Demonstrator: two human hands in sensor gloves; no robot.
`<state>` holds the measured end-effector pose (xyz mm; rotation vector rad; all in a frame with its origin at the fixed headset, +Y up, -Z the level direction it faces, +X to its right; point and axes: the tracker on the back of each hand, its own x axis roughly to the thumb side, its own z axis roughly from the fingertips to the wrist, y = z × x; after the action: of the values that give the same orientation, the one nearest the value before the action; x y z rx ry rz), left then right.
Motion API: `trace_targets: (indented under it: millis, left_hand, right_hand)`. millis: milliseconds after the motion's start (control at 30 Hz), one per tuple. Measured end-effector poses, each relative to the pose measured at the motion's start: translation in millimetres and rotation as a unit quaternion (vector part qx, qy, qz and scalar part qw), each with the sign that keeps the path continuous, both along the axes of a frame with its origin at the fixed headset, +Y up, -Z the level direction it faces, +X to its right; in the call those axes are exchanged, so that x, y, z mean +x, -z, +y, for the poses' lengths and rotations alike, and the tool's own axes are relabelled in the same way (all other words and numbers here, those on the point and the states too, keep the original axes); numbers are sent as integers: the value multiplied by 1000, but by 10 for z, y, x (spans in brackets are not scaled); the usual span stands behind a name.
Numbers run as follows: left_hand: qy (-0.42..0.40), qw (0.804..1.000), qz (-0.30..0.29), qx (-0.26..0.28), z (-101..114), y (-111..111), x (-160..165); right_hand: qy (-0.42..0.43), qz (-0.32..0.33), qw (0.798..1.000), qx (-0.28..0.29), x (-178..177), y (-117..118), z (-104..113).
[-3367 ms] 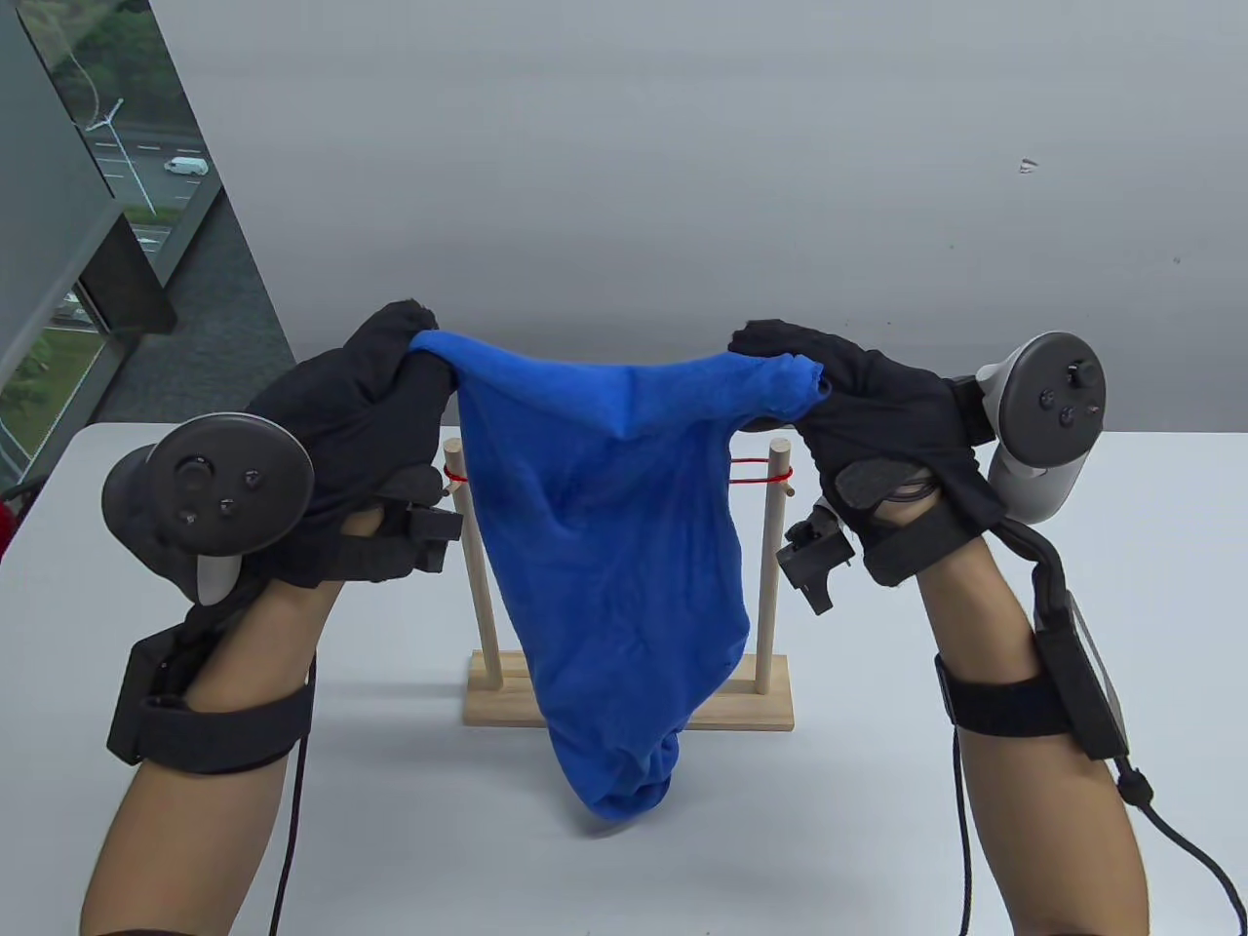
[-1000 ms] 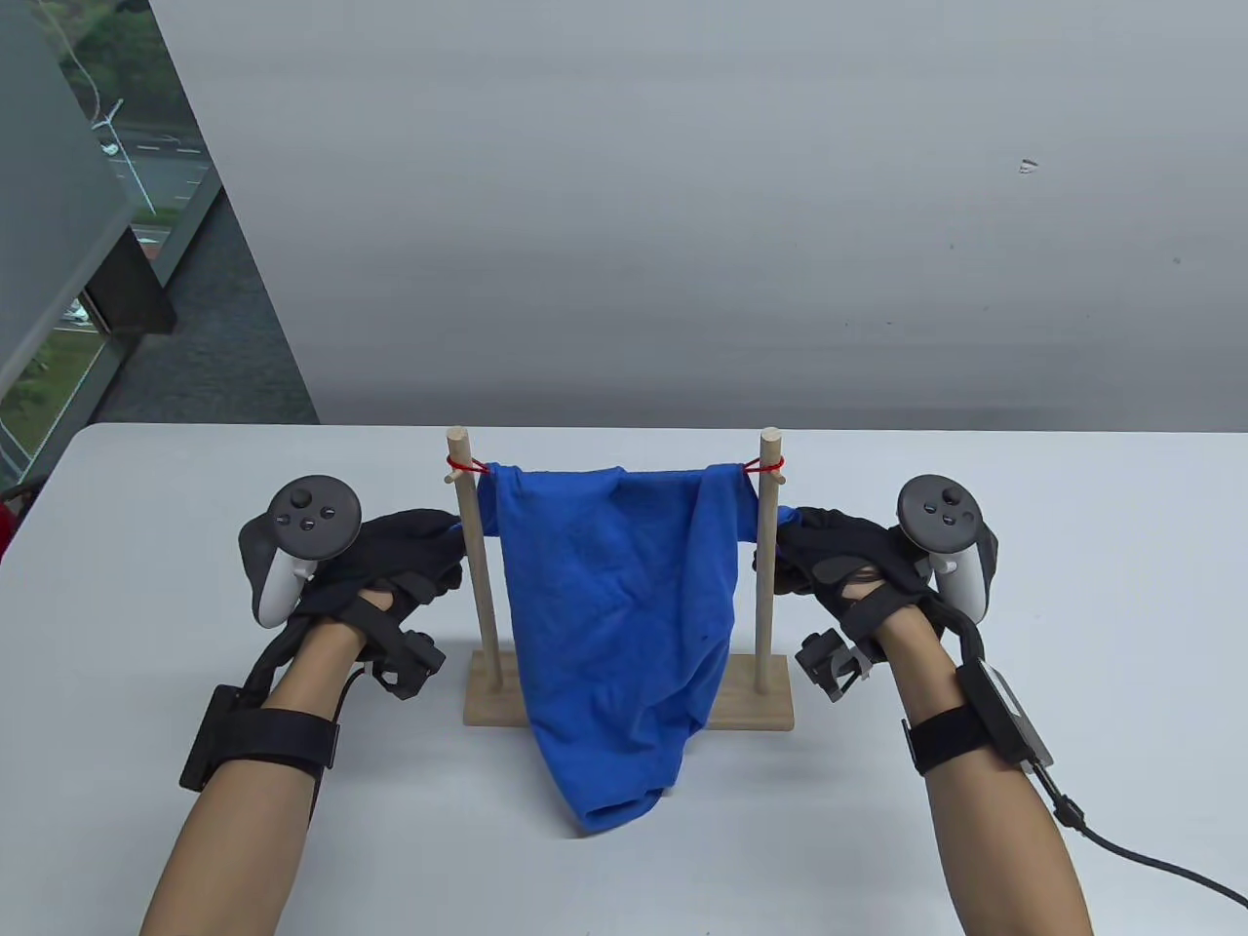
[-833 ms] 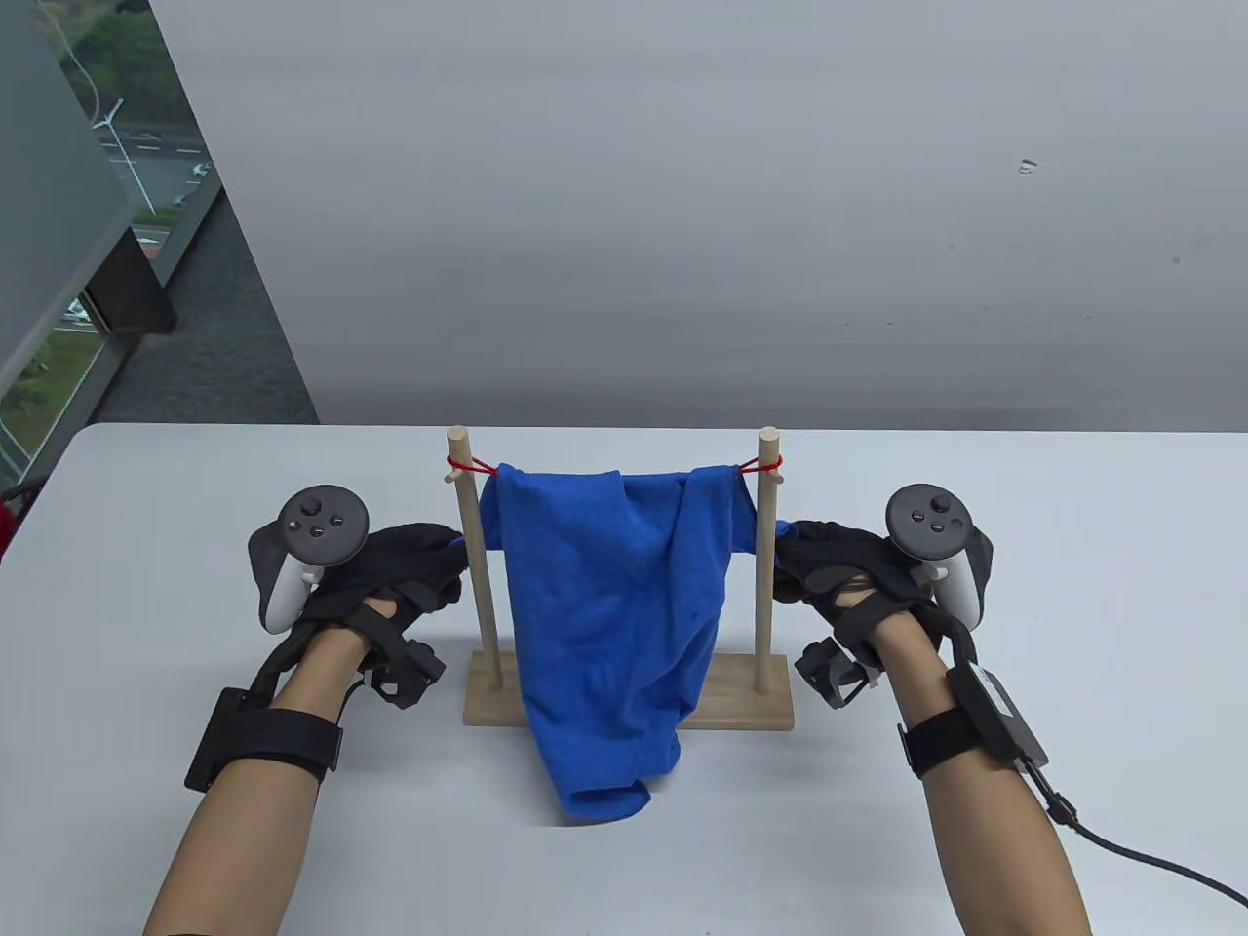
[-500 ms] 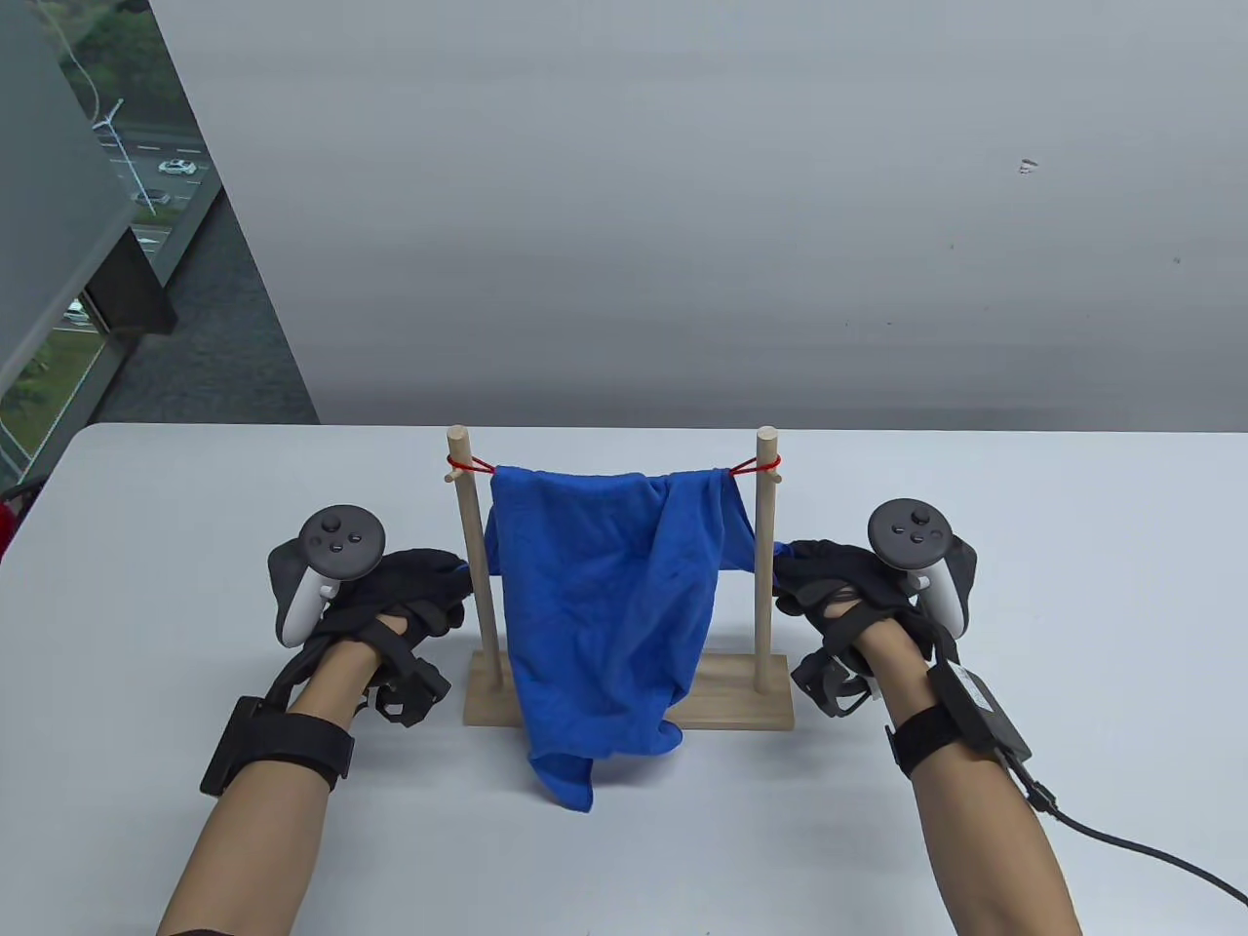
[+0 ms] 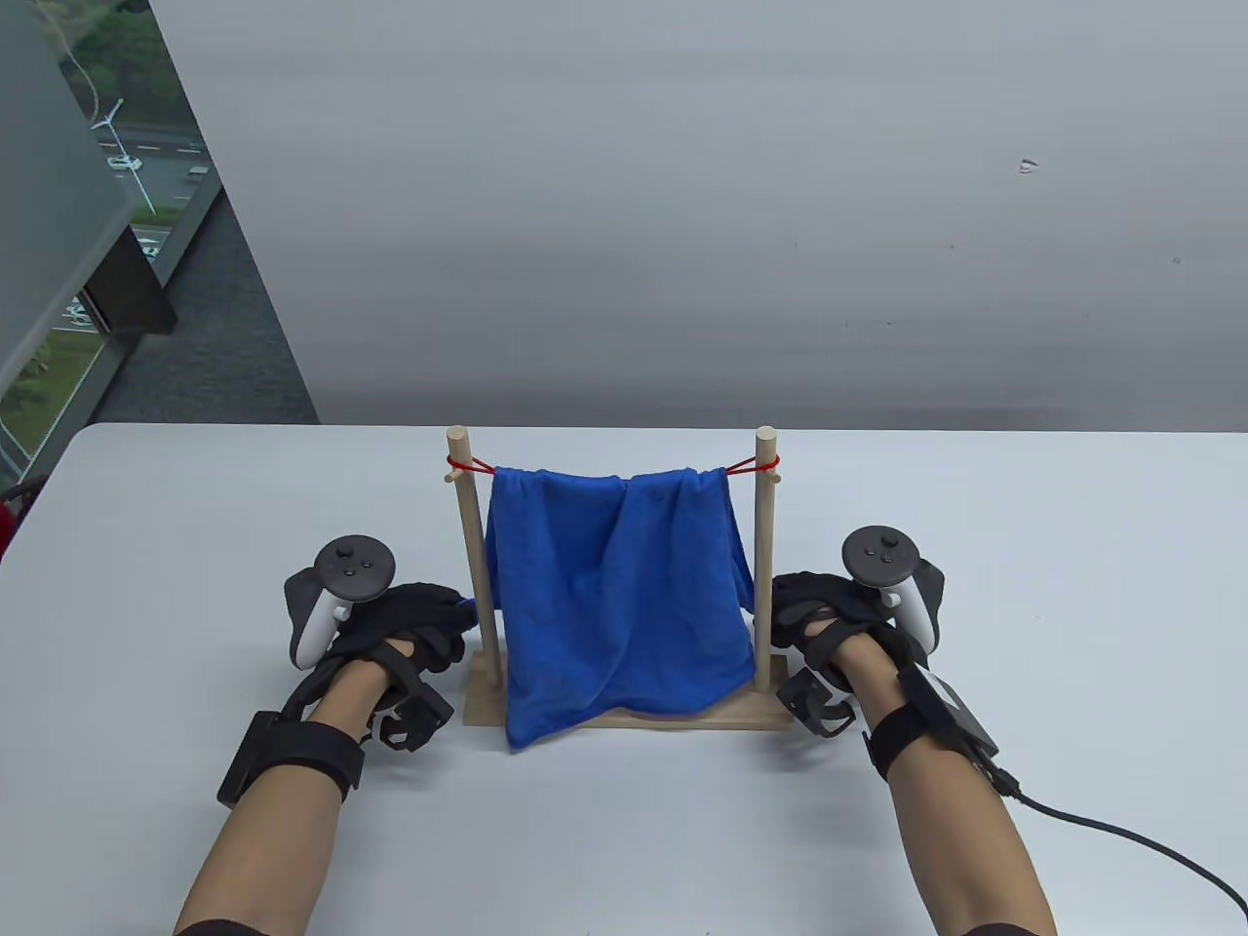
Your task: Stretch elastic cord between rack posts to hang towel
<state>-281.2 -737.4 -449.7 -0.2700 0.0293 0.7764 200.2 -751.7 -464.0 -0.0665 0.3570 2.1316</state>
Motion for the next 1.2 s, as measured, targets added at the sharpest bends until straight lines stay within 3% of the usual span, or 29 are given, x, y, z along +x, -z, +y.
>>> trace_targets:
  millis: [333,567,667,800,1067,1200]
  left_hand:
    - [8,999,-35,-20,-92,27,90]
    - [-110,993,-40,-13,-46,-43,19]
    - [-152,988,-25,15,39,-114,-32]
    - [-133,988,-12,77,230,-248,-95]
    - [-47,983,-23,175,584,-622,-89]
    - [-4,978,-24,206,677,-860,-67]
  right_hand:
    - [18,9,1000,-14,87,-52,-68]
    - [63,8,998,21,157,-151,-44]
    - [108,5,993,41,201,-203,-3]
    - [138,4,987,81,270,-270,136]
    - [80,7,983,164,372,-504,483]
    - [9,21,981,191,402,-678,630]
